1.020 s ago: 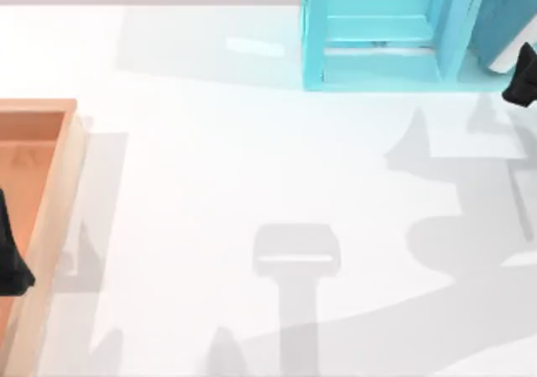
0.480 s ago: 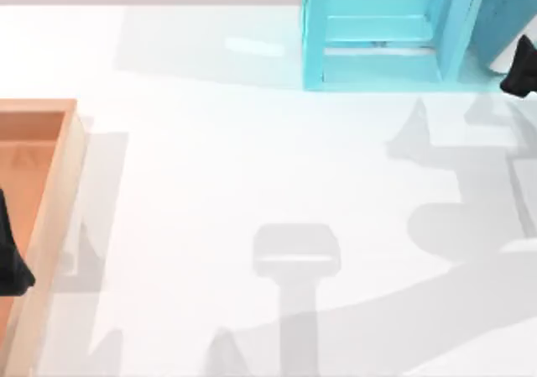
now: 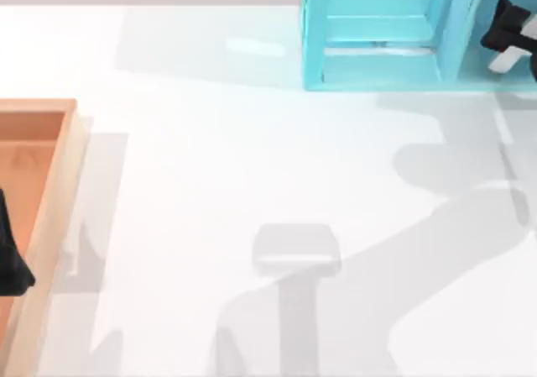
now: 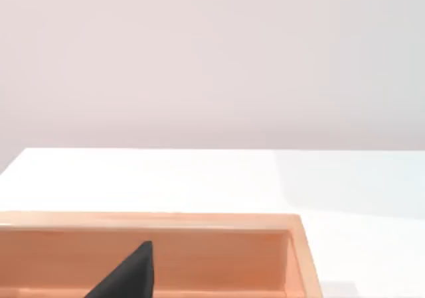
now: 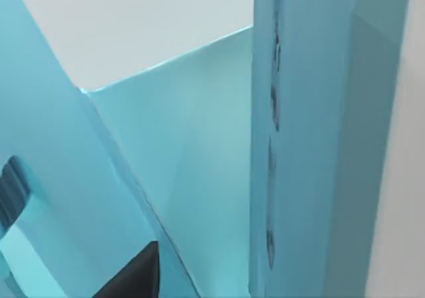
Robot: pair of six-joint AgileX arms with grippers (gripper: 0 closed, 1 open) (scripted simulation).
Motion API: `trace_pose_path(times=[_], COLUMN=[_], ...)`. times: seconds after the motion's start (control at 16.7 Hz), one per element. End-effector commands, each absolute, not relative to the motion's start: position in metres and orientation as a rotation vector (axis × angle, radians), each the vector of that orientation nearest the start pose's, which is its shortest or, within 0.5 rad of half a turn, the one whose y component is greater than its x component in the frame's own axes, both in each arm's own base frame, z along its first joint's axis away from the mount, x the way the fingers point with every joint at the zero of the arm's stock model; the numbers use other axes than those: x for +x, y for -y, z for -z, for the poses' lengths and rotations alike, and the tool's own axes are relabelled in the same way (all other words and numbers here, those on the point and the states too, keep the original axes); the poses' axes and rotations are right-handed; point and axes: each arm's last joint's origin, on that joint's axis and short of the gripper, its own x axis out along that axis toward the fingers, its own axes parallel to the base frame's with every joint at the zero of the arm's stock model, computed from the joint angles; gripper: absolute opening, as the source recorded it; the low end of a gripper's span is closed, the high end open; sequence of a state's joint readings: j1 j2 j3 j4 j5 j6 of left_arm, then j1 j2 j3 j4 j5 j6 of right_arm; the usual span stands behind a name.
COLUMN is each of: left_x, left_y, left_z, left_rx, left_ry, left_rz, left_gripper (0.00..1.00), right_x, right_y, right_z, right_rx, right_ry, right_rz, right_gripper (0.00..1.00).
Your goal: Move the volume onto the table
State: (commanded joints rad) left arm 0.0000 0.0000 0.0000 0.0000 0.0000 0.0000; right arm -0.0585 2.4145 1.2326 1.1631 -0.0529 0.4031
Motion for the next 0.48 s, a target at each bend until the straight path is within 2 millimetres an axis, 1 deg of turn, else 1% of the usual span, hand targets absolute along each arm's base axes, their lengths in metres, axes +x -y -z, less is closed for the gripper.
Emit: trace_pose_path(times=[0.12,0.3,0.48], left_x=[0.1057,0.1057,0.1057], left_y=[0.0012,0.0012,0.0012], left_z=[-0.16,-0.16,-0.16], left_rx=[0.0,0.0,0.0], left_ry=[0.0,0.0,0.0], left_rz=[0.0,0.0,0.0], left_gripper=[1.0,1.0,1.0], right_x=[0.4738,0.4738,0.4738], right_y=[0.0205,0.0205,0.0205], right_z=[-0.069,-0.069,-0.069], right_rx=[0.393,0.393,0.393], right_ry=[-0.026,-0.026,-0.026], right_rz=[-0.017,-0.017,-0.017], right_gripper=[1.0,1.0,0.77])
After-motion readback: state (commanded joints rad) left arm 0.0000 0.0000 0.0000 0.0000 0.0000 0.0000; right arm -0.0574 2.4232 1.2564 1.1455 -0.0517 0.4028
